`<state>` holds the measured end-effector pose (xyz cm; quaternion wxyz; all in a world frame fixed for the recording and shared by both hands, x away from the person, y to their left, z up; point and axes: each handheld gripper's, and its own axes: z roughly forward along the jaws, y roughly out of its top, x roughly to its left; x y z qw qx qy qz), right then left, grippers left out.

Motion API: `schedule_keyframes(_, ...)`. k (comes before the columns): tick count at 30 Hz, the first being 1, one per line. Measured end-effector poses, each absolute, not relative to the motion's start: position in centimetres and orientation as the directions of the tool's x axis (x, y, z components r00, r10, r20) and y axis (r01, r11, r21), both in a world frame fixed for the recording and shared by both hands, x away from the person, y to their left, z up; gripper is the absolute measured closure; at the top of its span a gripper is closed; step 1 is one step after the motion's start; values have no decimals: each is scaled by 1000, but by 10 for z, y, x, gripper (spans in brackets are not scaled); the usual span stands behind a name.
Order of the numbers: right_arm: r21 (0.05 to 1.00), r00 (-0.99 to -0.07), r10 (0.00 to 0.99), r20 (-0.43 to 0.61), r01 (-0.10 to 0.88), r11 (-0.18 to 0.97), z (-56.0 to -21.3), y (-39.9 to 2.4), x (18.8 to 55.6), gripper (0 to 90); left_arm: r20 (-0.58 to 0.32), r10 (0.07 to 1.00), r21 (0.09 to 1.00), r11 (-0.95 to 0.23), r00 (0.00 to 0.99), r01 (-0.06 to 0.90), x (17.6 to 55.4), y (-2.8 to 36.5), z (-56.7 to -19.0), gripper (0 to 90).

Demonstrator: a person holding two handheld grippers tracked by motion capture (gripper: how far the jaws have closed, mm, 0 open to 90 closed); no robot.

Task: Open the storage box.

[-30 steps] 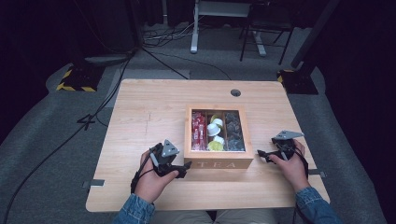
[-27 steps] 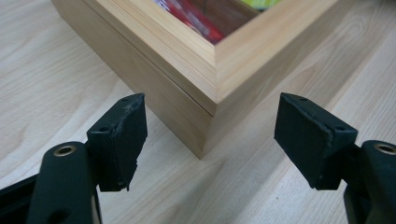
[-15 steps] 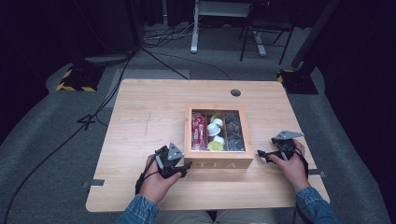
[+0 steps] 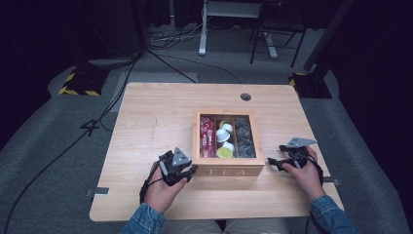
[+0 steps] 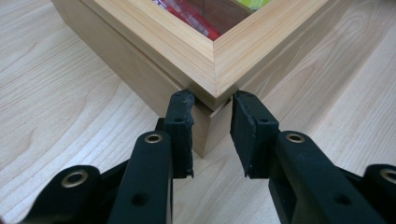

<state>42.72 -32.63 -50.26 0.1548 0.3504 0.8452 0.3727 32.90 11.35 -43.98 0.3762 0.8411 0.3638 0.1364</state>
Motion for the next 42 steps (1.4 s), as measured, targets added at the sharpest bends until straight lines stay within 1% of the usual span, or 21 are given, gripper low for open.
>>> schedule_keyframes(2,729,-720,694,-1,475,493,-496,-326,423,222,-49,715,731,-450,697,514,330,113,-439,690)
schedule_keyframes(6,759,-722,691,25,463,457,-477,-327,413,245,-47,713,726,-456,700,514,330,113,-438,689)
schedule_keyframes(7,767,-721,691,39,465,442,-470,-328,410,252,-48,712,725,-457,700,515,331,113,-438,689)
schedule_keyframes(9,762,-726,677,119,504,407,-451,-326,397,225,-51,717,723,-454,696,521,331,112,-437,688)
schedule_keyframes(10,767,-748,653,120,487,417,-444,-323,392,228,-51,718,723,-453,694,522,331,111,-437,688)
schedule_keyframes(11,767,-748,653,120,487,417,-444,-323,392,228,-51,718,723,-453,694,522,331,111,-437,687)
schedule_keyframes(12,780,-777,625,71,433,451,-430,-315,380,225,-44,715,719,-462,698,519,331,111,-436,687)
schedule_keyframes(13,786,-786,616,60,417,456,-425,-310,376,221,-42,714,719,-464,699,518,332,111,-436,686)
schedule_keyframes(15,795,-800,596,69,405,452,-421,-300,369,219,-42,715,717,-465,698,519,332,111,-436,686)
schedule_keyframes(17,788,-805,580,129,438,433,-423,-292,367,207,-43,713,717,-466,699,519,332,111,-436,686)
schedule_keyframes(18,780,-804,579,135,447,438,-424,-288,366,202,-42,713,717,-466,700,518,332,112,-436,686)
schedule_keyframes(20,778,-805,584,104,432,456,-428,-280,364,217,-48,713,718,-462,700,520,332,112,-435,686)
schedule_keyframes(22,780,-803,591,77,418,466,-432,-275,365,269,-42,713,717,-467,700,518,332,111,-435,685)
schedule_keyframes(25,766,-803,595,9,388,513,-439,-270,367,349,-40,713,717,-467,700,517,332,111,-435,686)
schedule_keyframes(27,772,-802,597,9,385,506,-443,-269,368,390,-48,714,720,-460,699,519,332,111,-435,686)
schedule_keyframes(29,780,-805,593,28,388,491,-444,-269,368,401,-46,714,720,-461,698,518,332,111,-435,685)
schedule_keyframes(32,788,-810,586,21,374,489,-444,-268,369,404,-48,715,725,-456,697,517,332,111,-436,684)
schedule_keyframes(36,800,-816,577,18,359,482,-444,-266,368,436,-42,717,737,-448,695,506,331,111,-435,680)
schedule_keyframes(40,814,-810,586,4,344,469,-441,-266,366,440,-28,718,754,-441,695,486,331,112,-433,655)
schedule_keyframes(42,815,-809,588,-2,339,470,-440,-266,366,428,-27,719,755,-440,694,486,331,112,-433,647)
